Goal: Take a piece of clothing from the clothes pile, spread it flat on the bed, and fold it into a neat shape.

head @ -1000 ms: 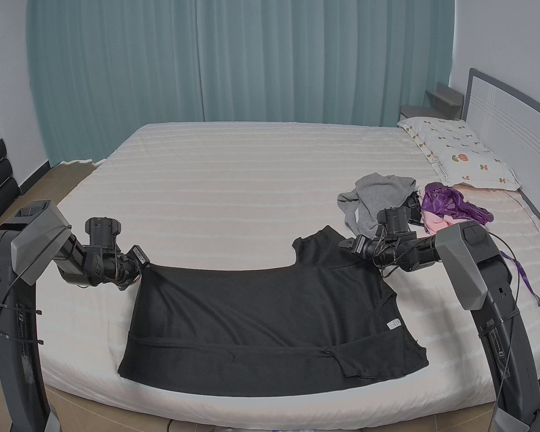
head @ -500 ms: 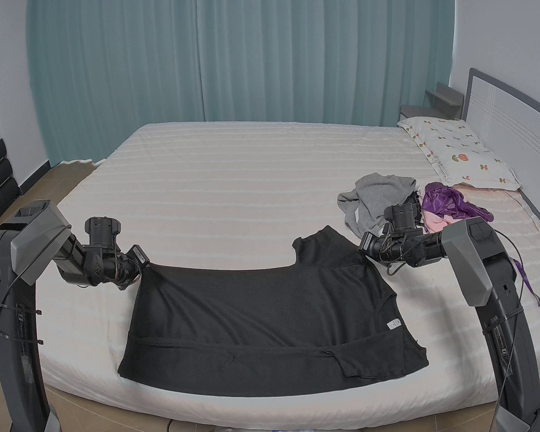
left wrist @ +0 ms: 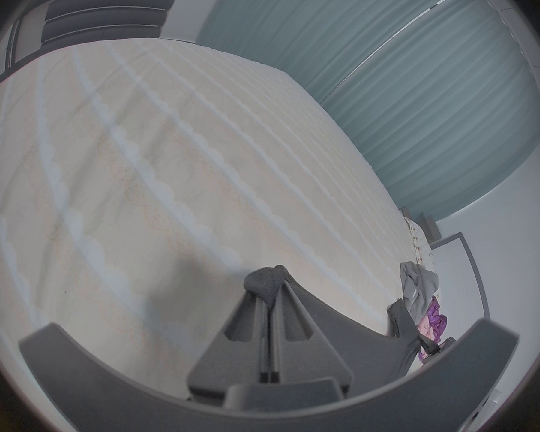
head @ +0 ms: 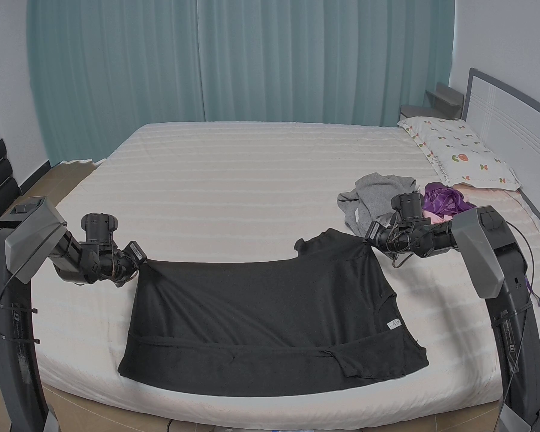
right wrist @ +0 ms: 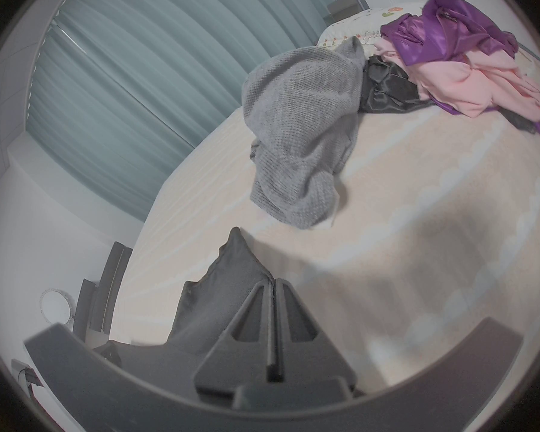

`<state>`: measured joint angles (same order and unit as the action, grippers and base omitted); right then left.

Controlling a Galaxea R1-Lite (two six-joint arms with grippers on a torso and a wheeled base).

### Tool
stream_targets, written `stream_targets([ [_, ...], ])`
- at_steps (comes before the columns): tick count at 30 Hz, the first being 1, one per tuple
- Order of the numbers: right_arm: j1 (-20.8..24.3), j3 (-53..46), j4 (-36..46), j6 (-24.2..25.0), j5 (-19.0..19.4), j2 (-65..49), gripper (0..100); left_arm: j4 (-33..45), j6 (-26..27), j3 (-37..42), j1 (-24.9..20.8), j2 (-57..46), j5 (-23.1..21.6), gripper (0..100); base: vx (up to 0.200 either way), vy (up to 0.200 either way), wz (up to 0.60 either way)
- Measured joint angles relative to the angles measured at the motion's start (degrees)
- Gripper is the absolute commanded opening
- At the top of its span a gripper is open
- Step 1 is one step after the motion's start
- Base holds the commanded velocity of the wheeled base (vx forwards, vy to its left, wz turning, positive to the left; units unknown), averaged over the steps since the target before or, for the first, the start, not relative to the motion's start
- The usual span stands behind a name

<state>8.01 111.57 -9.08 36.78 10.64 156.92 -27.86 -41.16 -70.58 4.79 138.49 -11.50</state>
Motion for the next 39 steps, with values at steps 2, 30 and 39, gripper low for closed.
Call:
stream_targets([
  [2, -0.2, -2.3, -1.0, 0.1, 0.1, -1.1, 0, 0.0, 0.0, 0.4, 0.1, -0.5, 0.0, 0, 0.000, 0.000, 0.00],
  [30, -2.5, -18.2, -11.8, 0.3, 1.3, -10.8, 0, -0.1, 0.1, 3.4, 0.6, -4.4, -0.4, 0, 0.000, 0.000, 0.00],
  [39, -2.6, -20.9, -13.1, 0.4, 2.1, -12.2, 0, -0.1, 0.2, 3.8, 0.5, -4.7, -0.4, 0, 0.000, 0.000, 0.00],
])
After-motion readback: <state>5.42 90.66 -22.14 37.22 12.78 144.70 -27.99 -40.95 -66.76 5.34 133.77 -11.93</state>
